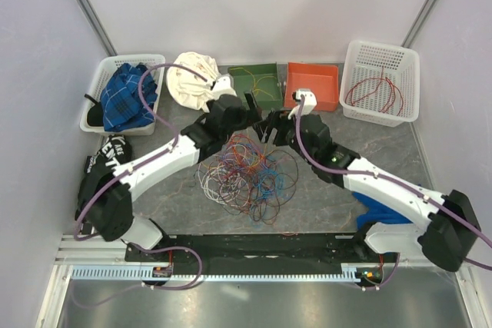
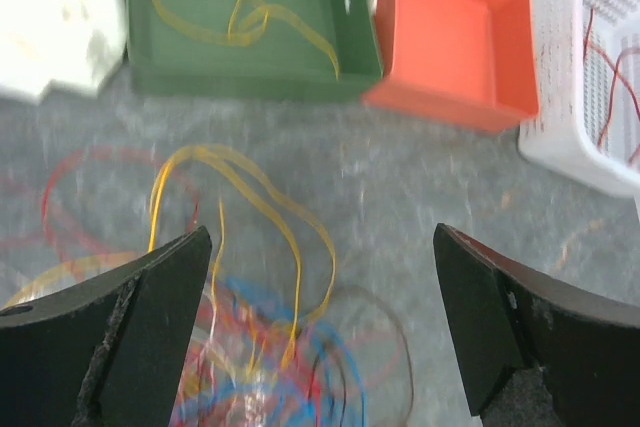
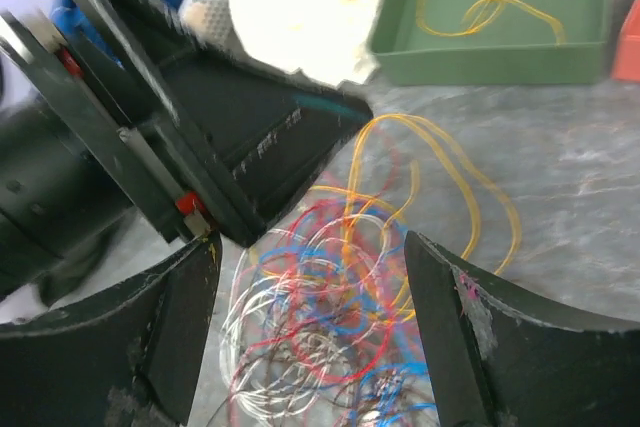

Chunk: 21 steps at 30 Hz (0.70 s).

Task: Untangle the cables

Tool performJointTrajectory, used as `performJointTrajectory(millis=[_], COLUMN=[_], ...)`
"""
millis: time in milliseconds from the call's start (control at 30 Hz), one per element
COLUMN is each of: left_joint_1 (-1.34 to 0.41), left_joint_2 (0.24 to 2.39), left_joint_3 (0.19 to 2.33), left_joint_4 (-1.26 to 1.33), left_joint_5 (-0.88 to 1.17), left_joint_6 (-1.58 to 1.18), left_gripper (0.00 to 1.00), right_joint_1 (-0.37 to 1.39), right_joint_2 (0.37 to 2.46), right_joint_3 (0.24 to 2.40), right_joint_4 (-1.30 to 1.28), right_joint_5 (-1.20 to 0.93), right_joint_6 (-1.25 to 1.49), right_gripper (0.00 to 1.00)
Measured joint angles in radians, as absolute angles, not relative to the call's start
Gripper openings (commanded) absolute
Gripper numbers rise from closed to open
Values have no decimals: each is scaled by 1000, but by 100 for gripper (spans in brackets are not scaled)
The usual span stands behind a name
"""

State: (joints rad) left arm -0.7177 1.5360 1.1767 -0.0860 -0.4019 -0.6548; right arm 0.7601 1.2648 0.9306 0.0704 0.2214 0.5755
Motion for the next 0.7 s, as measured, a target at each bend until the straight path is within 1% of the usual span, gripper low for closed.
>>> performJointTrajectory(millis=[167, 300, 567, 700], left_joint_1=[-788, -833, -858, -854], left_joint_2=[1391, 1318, 1180, 1103], left_joint_3=[1005, 936, 839, 756], left_joint_4=[-104, -172, -459, -507], left_joint_5=[-427, -466, -563, -578], left_joint_6=[-704, -778, -1129, -1215], left_gripper=[100, 100, 100, 100], right_joint_1=[859, 901, 931, 955], right_joint_2=[1139, 1102, 1193, 1275], right_joint_3=[749, 684, 680, 692], right_joint_4=[167, 197, 275, 319], right_joint_5=[253, 242, 137, 94], right_joint_6=[626, 640, 614, 604], right_gripper=[80, 82, 83, 83])
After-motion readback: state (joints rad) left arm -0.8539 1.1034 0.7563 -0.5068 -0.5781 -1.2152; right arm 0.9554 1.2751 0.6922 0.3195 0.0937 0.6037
